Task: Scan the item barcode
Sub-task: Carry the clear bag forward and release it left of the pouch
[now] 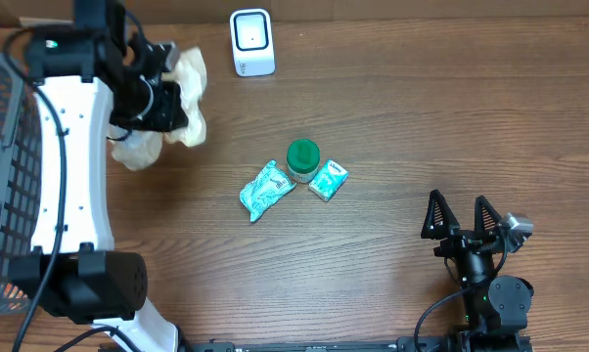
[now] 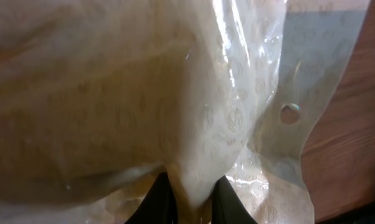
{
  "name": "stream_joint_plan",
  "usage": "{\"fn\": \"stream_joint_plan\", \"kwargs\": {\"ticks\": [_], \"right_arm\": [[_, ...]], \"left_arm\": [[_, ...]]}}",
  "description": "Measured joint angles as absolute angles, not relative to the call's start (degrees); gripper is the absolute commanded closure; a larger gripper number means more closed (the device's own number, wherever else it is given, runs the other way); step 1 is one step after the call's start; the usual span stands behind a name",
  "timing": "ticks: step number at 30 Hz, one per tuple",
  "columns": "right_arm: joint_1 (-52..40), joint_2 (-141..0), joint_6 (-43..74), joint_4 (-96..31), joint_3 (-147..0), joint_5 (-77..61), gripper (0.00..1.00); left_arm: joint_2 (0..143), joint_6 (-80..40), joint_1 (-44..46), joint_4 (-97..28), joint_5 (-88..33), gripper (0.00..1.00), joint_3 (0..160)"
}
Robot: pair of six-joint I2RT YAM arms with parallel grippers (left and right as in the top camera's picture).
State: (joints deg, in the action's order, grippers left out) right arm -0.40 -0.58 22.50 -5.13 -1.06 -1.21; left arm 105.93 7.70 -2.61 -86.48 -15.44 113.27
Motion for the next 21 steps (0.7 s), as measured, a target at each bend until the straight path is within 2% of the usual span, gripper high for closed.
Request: {"fn": "stream_joint_plan", "kwargs": {"ticks": [10, 14, 15, 16, 18, 21], "right_arm": [[-0.4, -0.6, 22.5, -5.1, -1.1, -1.2, 0.0], [-0.4, -0.6, 22.5, -5.1, -1.1, -1.2, 0.0], [-0.4, -0.6, 22.5, -5.1, -1.1, -1.2, 0.0], [-0.4, -0.6, 22.5, -5.1, -1.1, -1.2, 0.0], [-0.4, -0.6, 22.5, -5.1, -1.1, -1.2, 0.0], [-0.4, -0.6, 22.5, -5.1, -1.1, -1.2, 0.0]], "left_arm": [[106.0, 7.4, -2.6, -67.2, -14.7, 0.96, 89.2], [106.1, 6.4, -2.6, -64.0, -15.9, 0.95, 83.3], [106.1, 6.3, -2.6, -63.8, -16.4, 0.93, 82.9], [106.1, 6.2, -2.6, -63.7, -17.3, 0.85, 82.7], [106.1, 6.0, -2.6, -63.2, -19.4, 0.77, 82.7], [106.1, 5.9, -2.6, -62.9, -23.6, 0.74, 82.7]]}}
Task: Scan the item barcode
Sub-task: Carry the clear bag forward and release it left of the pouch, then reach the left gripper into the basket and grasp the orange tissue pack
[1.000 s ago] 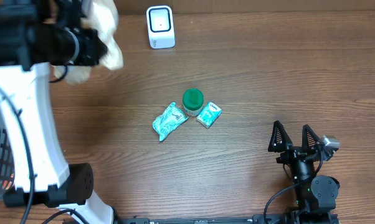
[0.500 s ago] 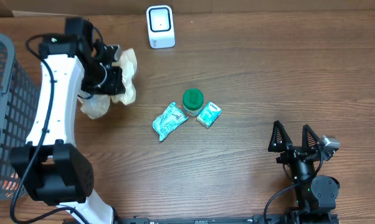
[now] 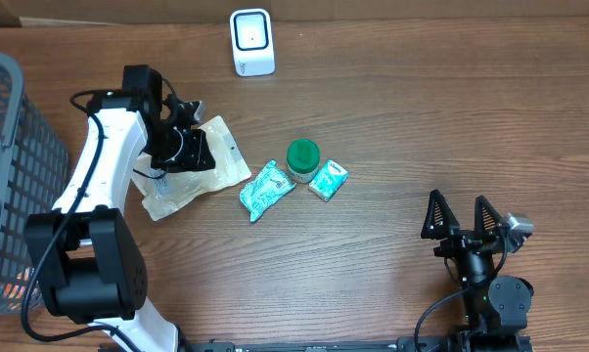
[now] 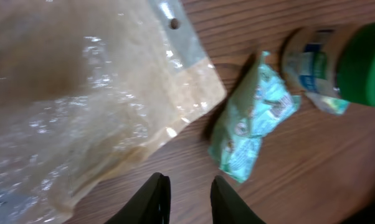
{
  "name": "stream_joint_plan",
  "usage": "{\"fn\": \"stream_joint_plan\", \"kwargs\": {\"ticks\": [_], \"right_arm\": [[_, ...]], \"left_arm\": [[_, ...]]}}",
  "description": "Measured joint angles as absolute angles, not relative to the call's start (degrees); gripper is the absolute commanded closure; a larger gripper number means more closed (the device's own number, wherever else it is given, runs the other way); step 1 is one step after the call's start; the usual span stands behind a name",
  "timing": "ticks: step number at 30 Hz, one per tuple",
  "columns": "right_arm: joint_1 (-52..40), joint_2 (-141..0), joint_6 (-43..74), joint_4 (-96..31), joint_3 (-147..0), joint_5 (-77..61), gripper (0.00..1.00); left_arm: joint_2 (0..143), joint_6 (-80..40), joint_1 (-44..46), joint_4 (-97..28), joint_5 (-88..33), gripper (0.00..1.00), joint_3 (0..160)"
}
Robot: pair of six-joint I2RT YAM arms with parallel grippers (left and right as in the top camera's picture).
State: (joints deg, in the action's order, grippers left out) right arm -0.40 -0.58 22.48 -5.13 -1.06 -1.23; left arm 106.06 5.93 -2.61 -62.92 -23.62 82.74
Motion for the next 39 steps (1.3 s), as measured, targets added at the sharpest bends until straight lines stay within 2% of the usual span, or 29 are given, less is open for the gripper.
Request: {"fn": "stream_joint_plan", "kwargs": {"ticks": [5, 12, 16, 17, 19, 22, 31, 39], "right_arm": [[-0.4, -0.6, 22.5, -5.1, -1.1, -1.2, 0.0], [-0.4, -0.6, 22.5, -5.2, -1.1, -1.3, 0.0], [-0.4, -0.6, 22.5, -5.1, -1.1, -1.2, 0.0], [-0.4, -0.6, 22.5, -5.1, -1.1, -1.2, 0.0], [-0.4, -0.6, 22.5, -5.1, -1.1, -1.2, 0.0], [-0.4, -0.6, 22.5, -5.1, -1.1, -1.2, 0.0], [-0.4, -0.6, 22.5, -5.1, -1.1, -1.2, 0.0], [-0.4, -0.6, 22.5, -5.2, -1.1, -1.2, 0.0]], "left_arm": [[106.1, 5.3, -2.8, -69.2, -27.3, 0.75, 87.6], [104.6, 0.2, -5.9, -82.5, -25.7, 0.66, 114.6], [98.4, -4.2, -9.6, -86.9, -19.3, 0.45, 125.7], [96.0, -5.5, -11.3, -87.6, -17.2, 0.43, 127.2], [92.6, -7.4, -14.3, -88.6, -14.7, 0.43, 128.3], [88.1, -11.2, -24.7, -91.8, -11.1, 0.44, 128.7], [91.1, -15.1, -48.1, -94.5, -8.7, 0.46, 127.0], [92.6, -15.1, -52.5, -95.9, -6.3, 0.45, 123.3]]}}
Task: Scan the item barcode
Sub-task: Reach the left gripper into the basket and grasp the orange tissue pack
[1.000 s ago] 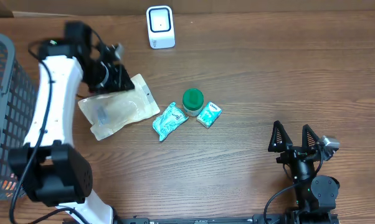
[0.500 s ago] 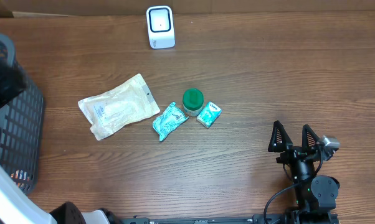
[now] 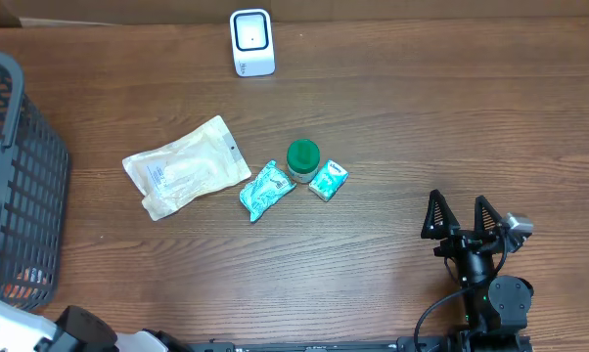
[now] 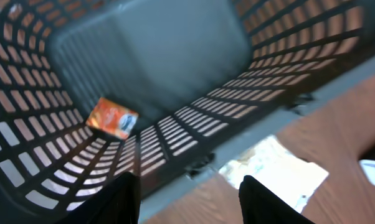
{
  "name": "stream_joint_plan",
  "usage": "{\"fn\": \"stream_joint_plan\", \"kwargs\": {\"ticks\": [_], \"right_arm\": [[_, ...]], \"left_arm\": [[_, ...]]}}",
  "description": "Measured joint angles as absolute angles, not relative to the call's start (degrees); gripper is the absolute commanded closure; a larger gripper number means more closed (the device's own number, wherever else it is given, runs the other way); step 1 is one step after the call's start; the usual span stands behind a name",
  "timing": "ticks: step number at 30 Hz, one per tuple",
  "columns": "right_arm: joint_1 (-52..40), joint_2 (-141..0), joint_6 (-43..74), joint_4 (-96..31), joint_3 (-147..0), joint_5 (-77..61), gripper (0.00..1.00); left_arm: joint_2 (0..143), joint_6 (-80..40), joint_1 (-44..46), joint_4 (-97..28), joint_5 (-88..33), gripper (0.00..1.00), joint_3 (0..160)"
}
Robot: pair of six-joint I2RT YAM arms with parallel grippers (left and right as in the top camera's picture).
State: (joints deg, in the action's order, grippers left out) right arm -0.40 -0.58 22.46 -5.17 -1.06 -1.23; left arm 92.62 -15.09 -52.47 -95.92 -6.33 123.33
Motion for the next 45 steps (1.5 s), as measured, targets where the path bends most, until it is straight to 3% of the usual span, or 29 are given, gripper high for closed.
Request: {"fn": "stream_joint_plan", "kwargs": {"ticks": [17, 27, 42, 45], "right_arm": [[-0.4, -0.6, 22.5, -5.1, -1.1, -1.2, 0.0], [-0.4, -0.6, 22.5, -5.2, -1.1, -1.2, 0.0], [-0.4, -0.6, 22.5, -5.1, -1.1, -1.2, 0.0], [-0.4, -0.6, 22.5, -5.1, -1.1, -1.2, 0.0]], "left_arm": [[96.9, -14.8, -63.8, -86.5, -0.2, 0.43, 101.3], [97.3, -11.6, -65.0, -72.5, -0.2, 0.3, 88.4], [97.6, -9.6, -65.0, -57.6, -0.2, 0.29, 74.8], [99.2, -9.3, -65.0, -57.3, -0.3, 0.34, 74.5]]}}
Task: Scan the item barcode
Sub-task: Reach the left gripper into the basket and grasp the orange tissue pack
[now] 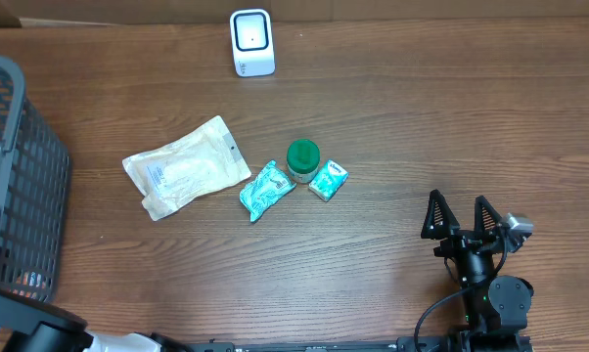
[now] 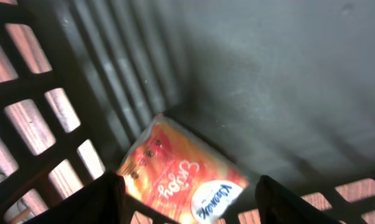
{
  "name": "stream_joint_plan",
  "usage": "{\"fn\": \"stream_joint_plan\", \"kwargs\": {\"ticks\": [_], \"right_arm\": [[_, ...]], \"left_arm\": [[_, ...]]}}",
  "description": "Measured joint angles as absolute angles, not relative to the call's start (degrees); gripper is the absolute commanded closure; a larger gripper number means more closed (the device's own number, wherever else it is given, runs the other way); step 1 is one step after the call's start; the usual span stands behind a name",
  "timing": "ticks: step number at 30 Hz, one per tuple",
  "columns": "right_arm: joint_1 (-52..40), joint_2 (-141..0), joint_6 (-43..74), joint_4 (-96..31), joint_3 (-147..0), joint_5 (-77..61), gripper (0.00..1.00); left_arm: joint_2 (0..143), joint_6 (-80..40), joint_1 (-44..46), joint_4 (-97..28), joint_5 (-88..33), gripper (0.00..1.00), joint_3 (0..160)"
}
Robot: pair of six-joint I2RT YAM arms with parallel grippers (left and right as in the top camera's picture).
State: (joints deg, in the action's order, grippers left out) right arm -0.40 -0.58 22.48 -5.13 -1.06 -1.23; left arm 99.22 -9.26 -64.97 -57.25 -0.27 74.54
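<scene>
In the left wrist view an orange snack packet (image 2: 184,177) lies on the floor of the grey basket (image 2: 268,74), against its slatted wall. My left gripper (image 2: 190,208) is open, its dark fingers (image 2: 100,199) wide apart on either side of the packet, close above it. The overhead view shows the white scanner (image 1: 252,41) standing at the table's far edge. My right gripper (image 1: 460,217) rests open at the near right, nothing between its fingers.
On the table lie a clear bag (image 1: 185,168), a teal packet (image 1: 266,189), a green-lidded jar (image 1: 302,158) and a small teal box (image 1: 328,180). The basket (image 1: 11,176) stands at the left edge, with the left arm's base (image 1: 40,332) below it.
The left wrist camera has gone from above the basket's opening to deep inside it, close over the orange packet, with its fingers spread wider. The table's items and the right arm are unchanged.
My left gripper was shut on the clear bag, held up left of the scanner. Then the bag lay on the table beside the teal packet, released. Then the gripper was open over the basket, and now it is low inside, astride the orange packet.
</scene>
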Motion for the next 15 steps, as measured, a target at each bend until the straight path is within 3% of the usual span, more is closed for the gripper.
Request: {"fn": "stream_joint_plan", "kwargs": {"ticks": [15], "right_arm": [[-0.4, -0.6, 22.5, -5.1, -1.1, -1.2, 0.0]], "left_arm": [[106.3, -8.8, -61.8, -55.5, 0.7, 0.36, 74.2]]}}
